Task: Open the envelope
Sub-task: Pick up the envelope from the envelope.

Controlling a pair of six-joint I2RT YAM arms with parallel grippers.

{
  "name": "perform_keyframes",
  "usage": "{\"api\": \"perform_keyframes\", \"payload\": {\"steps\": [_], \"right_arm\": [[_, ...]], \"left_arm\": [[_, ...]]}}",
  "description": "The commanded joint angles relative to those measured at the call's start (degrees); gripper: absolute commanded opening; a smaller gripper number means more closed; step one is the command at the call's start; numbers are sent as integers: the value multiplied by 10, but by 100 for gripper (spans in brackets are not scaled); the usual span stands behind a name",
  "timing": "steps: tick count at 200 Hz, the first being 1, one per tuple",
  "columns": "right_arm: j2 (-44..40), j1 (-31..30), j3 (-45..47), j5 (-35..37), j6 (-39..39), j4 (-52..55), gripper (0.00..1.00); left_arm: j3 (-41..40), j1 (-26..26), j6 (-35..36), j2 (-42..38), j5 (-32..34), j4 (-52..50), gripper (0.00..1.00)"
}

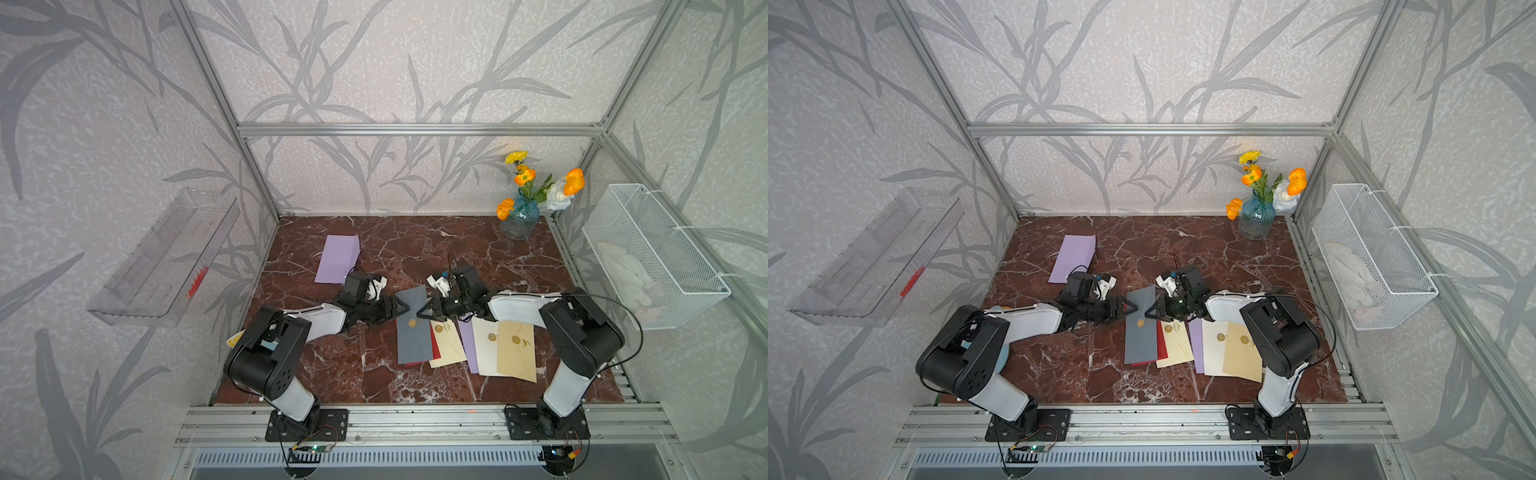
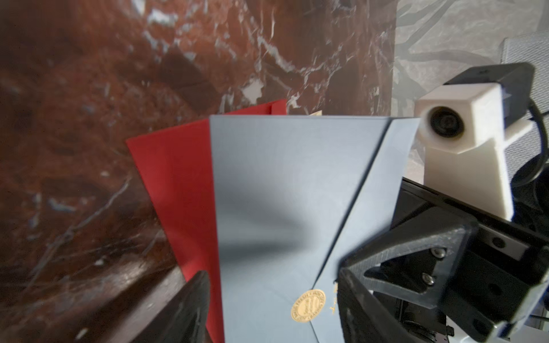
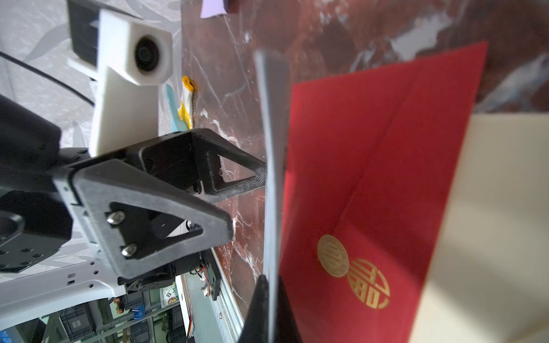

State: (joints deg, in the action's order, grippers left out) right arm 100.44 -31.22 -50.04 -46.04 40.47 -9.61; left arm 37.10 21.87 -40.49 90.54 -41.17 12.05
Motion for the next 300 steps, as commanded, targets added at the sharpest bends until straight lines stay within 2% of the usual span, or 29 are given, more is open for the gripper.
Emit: {"api": "perform_keyframes", "payload": {"steps": [1,53,117,158,189,214,260,279,300], "right_arm": [[-41,10,-24,-14,-27,19,0],[-41,29,-35,-53,7,-54,0],[-30,36,-58,-100,46,-131,0],[-6,39,-69,-105,44,-131,0],[6,39,-72,-114,40,-127,0],[11,39,-74,-117,39,-130,0],[19,39,-88,-137,27,-119,0],[19,39,-94,-141,9,-96,0],[16,39,-95,-142,-1,-84,0]], "left_arm": [[4,-8,8,-29,7,26,68],[-12,-23,-6,-68,-21,123,69],[-46,-40,-80,-57,-78,277,66],[-59,-41,-104,-76,-100,349,46],[-68,-41,-99,-106,-95,356,37],[-70,-41,-98,-109,-98,357,22],[-72,-40,-106,-95,-103,368,12],[-72,-40,-105,-96,-102,371,0],[-72,-40,-101,-99,-100,365,0]]}}
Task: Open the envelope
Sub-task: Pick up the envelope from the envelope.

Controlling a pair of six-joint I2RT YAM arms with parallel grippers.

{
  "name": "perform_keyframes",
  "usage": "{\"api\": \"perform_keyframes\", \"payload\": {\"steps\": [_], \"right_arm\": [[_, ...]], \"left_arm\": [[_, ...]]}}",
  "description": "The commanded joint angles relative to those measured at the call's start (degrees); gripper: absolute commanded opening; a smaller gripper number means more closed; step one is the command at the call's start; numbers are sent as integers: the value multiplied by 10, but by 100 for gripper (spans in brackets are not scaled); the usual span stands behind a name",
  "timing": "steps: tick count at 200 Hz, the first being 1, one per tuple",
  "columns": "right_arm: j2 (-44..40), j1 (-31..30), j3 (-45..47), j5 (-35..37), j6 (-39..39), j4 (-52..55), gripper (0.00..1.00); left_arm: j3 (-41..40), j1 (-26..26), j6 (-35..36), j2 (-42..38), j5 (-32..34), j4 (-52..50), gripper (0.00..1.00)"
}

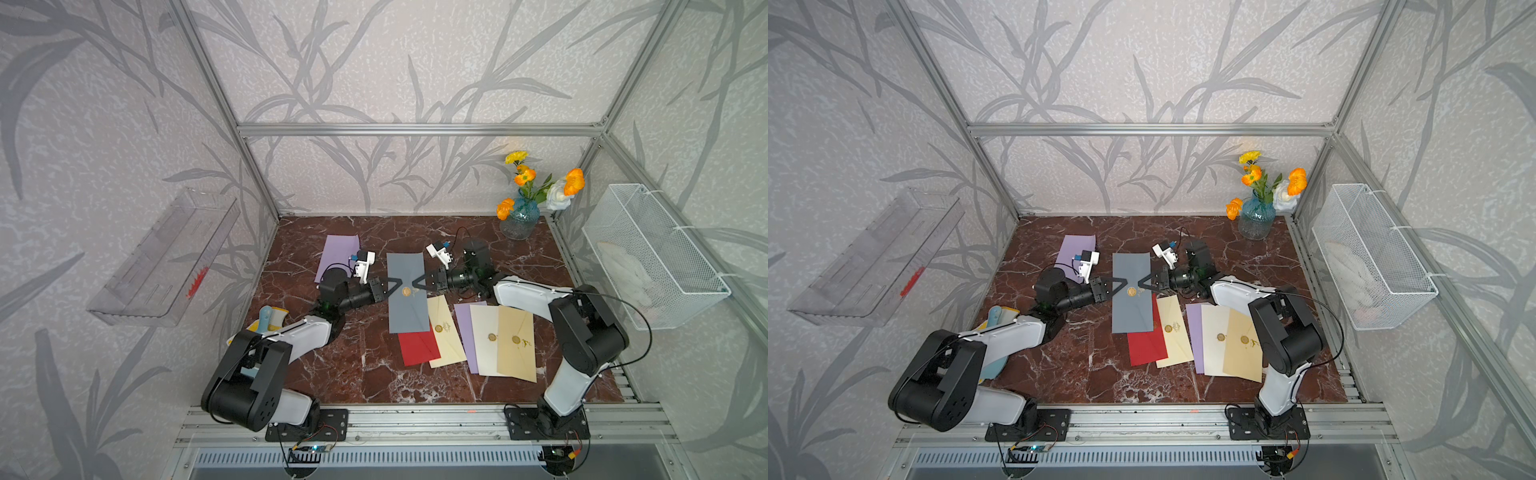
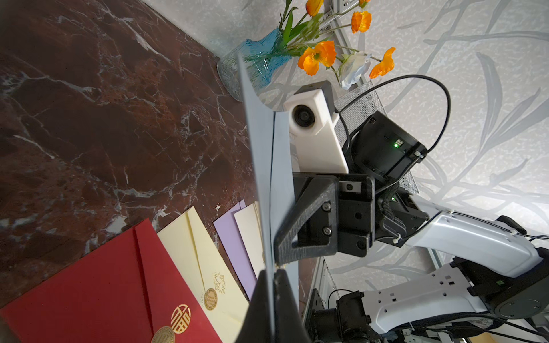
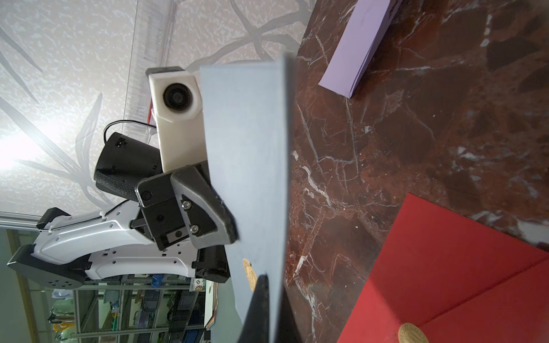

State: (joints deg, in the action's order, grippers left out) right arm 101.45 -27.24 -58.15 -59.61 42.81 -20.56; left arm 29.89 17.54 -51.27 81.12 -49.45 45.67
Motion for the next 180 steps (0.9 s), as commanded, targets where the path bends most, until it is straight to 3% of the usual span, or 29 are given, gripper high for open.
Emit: {"api": "perform_keyframes", "payload": {"steps": [1,19,48,67,119,154,180], "right_arm": [[5,0,-14,-6,-25,25,0],[3,0,-17,2,-37,40,0],[-5,-1,-35,49,-74,102,28],[-25,-10,-46,124,-128,169,38],[-63,-84,-62,358,-224,265,45],[-83,-161,-61,578,-287,302,51],[-91,-178,-38,622,-290,281,51]], "left_arm": [[0,4,6,-5,-17,28,0],[0,4,8,-8,-14,24,0],[11,4,58,-36,26,-69,0],[31,4,110,-59,61,-163,0],[66,3,147,-73,122,-248,0],[83,4,145,-61,150,-282,0],[94,4,141,-57,168,-295,0]]}}
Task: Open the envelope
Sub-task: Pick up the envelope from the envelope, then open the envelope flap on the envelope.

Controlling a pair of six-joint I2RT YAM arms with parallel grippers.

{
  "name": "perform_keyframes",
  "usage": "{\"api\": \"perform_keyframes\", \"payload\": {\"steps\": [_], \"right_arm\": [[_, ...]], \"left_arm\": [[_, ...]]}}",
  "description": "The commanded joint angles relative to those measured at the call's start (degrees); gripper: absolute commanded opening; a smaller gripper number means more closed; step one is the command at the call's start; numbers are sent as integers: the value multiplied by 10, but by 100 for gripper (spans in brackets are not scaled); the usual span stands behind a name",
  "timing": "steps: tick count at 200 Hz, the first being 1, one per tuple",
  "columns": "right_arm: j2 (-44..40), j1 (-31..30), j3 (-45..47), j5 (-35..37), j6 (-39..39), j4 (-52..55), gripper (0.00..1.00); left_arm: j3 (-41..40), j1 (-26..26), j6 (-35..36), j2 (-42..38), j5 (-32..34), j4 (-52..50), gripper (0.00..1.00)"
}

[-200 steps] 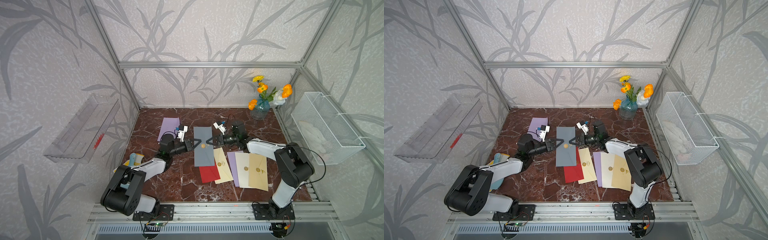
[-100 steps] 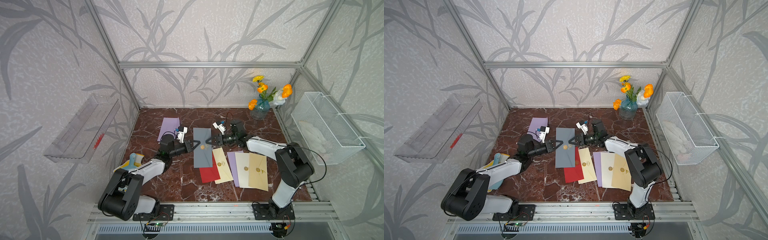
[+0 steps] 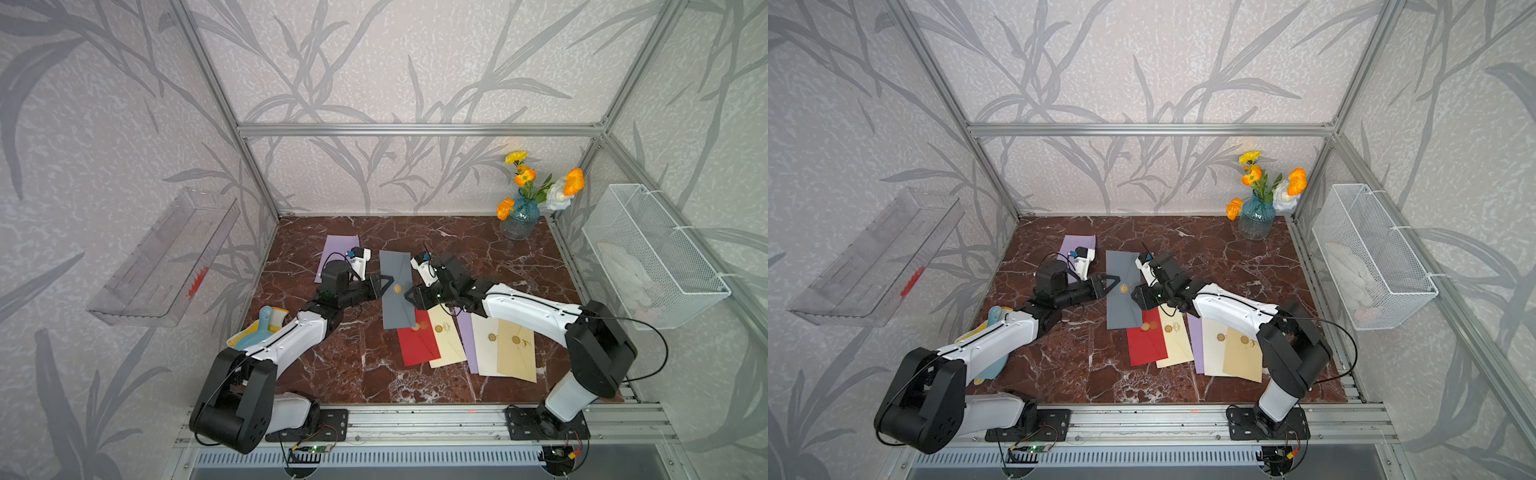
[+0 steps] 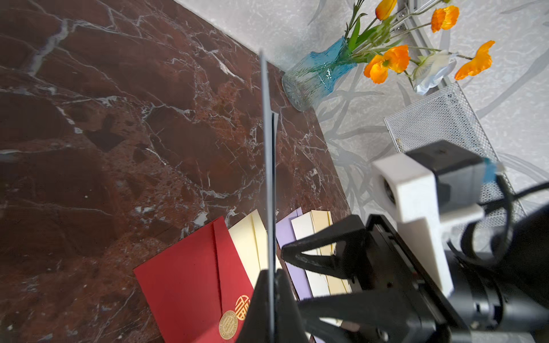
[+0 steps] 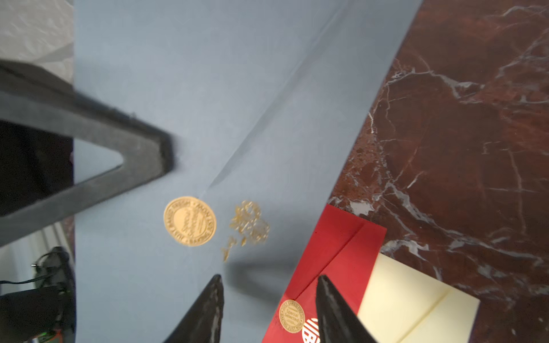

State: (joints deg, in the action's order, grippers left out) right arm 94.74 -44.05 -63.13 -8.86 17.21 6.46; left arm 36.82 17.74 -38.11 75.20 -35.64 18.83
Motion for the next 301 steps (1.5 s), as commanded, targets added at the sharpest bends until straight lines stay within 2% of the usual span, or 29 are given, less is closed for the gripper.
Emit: {"api": "perform_keyframes", "payload": {"steps": [1,36,81,142,248,301], "right_arm": [[-24,-10,12,114,-34,11,51],[-37,-26,38,150,-38,-8,53],[-33,-102,42,271,-84,-31,53],[-16,-120,32,258,-79,-52,53],[51,-139,-37,292,-87,-43,53],[81,-141,-68,365,-89,-16,53]], "left_arm": [[24,2,10,2,30,-27,0],[43,2,6,3,69,-52,0],[82,5,-23,28,103,-103,0],[89,9,-26,15,143,-136,0],[123,10,-48,17,140,-158,0],[129,10,-50,10,144,-175,0]]}}
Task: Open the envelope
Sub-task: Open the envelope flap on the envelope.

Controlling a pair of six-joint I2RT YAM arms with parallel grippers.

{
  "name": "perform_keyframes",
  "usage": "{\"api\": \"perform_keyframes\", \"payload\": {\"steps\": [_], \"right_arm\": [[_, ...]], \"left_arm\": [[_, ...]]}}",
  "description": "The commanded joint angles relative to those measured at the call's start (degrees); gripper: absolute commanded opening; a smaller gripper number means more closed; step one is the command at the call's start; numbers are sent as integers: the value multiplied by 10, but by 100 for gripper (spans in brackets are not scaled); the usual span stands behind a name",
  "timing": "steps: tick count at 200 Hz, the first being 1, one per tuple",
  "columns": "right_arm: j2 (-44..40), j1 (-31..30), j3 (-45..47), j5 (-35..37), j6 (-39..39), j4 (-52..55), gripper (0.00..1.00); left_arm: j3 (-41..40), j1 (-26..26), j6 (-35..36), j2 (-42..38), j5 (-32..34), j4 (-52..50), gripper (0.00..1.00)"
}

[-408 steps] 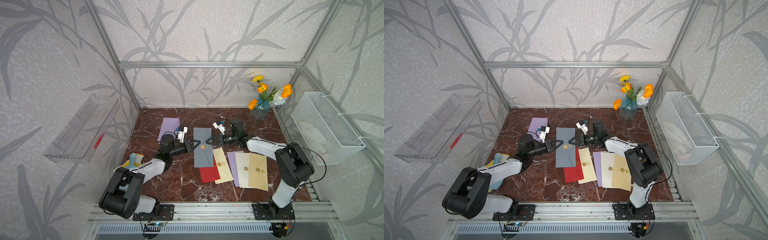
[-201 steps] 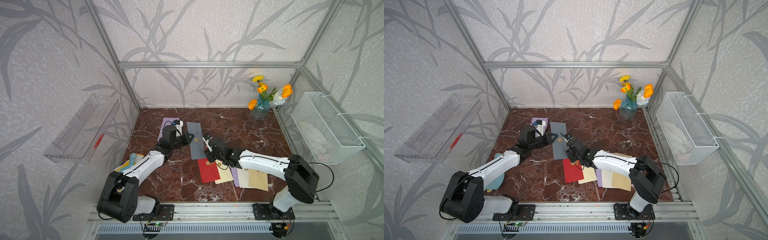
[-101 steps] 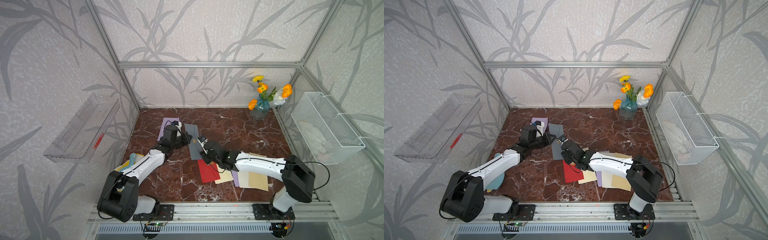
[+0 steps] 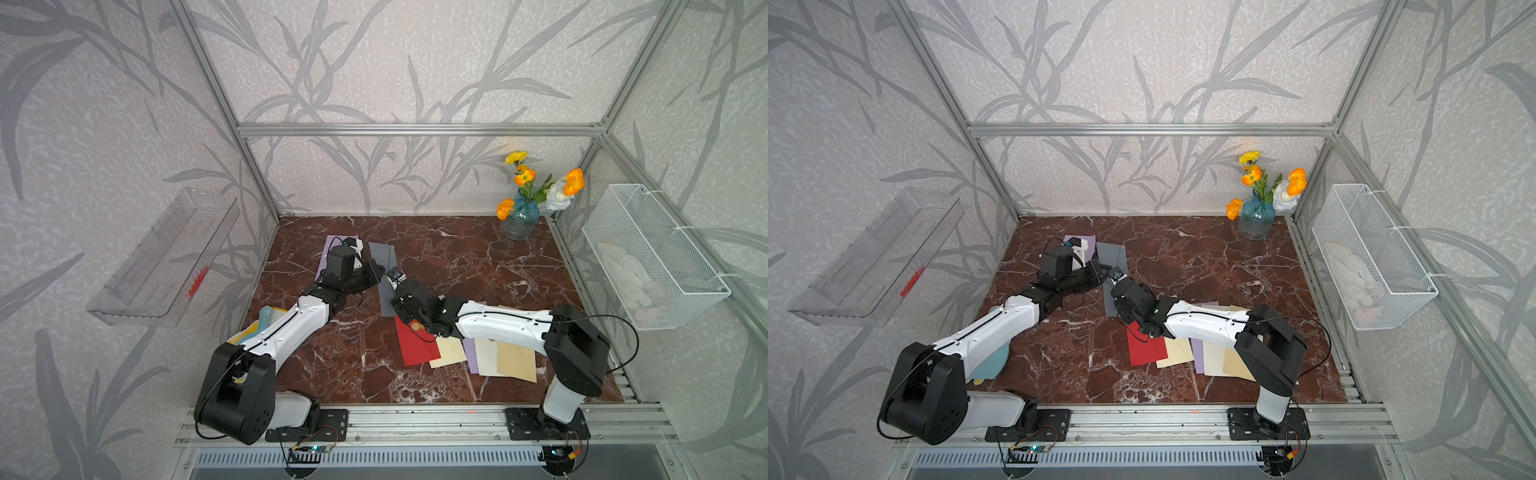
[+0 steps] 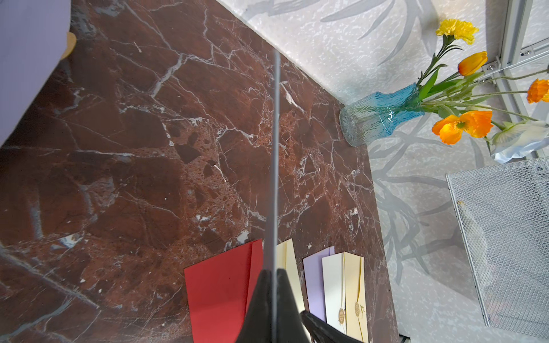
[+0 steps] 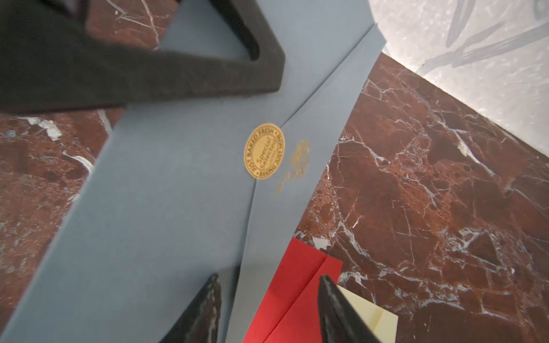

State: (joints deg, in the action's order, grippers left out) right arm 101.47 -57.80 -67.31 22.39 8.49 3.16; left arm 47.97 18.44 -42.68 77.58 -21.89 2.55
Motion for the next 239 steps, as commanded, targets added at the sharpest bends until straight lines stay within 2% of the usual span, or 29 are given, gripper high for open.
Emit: {"api": "perform_keyframes", "payload": {"steps": [1,38,114,239], "right_arm": [[14,-4,-27,54,-2,18,53],[28,-21,-48,116,7,39,53],[48,-27,-72,197,1,61,53],[68,-27,-99,221,-36,36,53]], "left_arm": [[18,3,-4,-14,6,-13,0],[22,3,-4,-14,14,-32,0],[24,3,-7,-26,18,-58,0],[8,5,-13,-55,16,-88,0]]}}
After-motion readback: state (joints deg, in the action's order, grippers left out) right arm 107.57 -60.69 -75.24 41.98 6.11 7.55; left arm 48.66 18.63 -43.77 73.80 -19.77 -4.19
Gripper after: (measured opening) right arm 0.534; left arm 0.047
